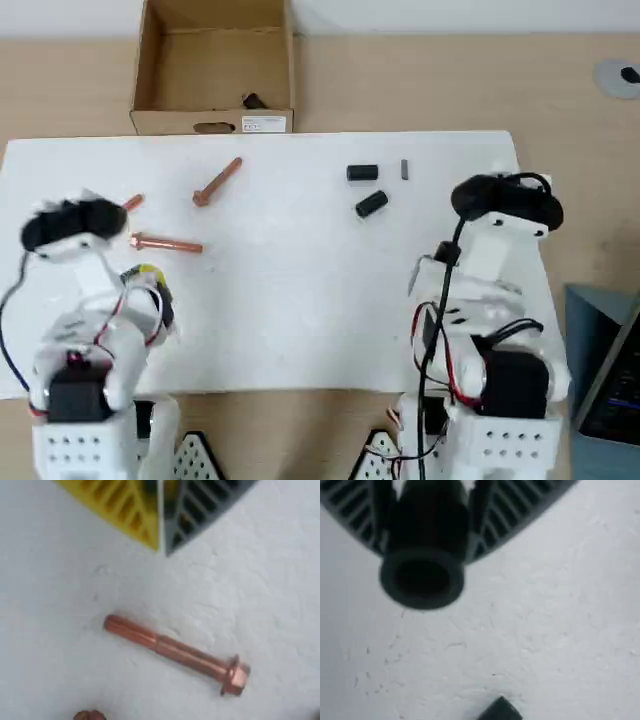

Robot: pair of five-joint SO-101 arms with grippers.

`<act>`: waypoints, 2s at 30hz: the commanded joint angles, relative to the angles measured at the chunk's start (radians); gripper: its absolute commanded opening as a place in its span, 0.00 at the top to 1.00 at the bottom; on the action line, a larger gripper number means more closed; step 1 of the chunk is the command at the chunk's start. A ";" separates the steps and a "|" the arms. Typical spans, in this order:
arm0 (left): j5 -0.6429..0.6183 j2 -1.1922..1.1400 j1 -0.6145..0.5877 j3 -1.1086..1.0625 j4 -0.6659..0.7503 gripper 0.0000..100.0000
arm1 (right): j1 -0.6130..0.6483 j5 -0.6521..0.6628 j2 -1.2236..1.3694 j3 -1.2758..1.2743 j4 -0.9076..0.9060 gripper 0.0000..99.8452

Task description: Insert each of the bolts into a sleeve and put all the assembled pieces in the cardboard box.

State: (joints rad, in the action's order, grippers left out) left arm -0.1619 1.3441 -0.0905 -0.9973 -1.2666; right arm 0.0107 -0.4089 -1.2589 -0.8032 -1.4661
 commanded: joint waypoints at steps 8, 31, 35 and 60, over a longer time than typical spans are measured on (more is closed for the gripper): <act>-0.288 -0.690 -0.002 0.545 -0.103 1.00 | -0.010 0.000 -0.013 -0.002 0.025 0.99; -0.640 -1.331 -0.074 0.875 -0.173 0.99 | -0.010 -0.112 -0.015 -0.002 0.023 0.99; -0.635 -1.371 -0.104 0.898 -0.173 0.99 | -0.010 -0.112 -0.015 -0.002 0.023 0.99; -0.638 -1.546 -0.106 0.907 -0.043 0.88 | -0.010 -0.104 -0.015 -0.002 0.018 0.99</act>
State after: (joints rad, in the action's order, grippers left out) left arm -0.7971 -0.1979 -0.1872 -0.1565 -1.3188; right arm 0.0107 -0.5102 -1.2589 -0.8032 -1.4661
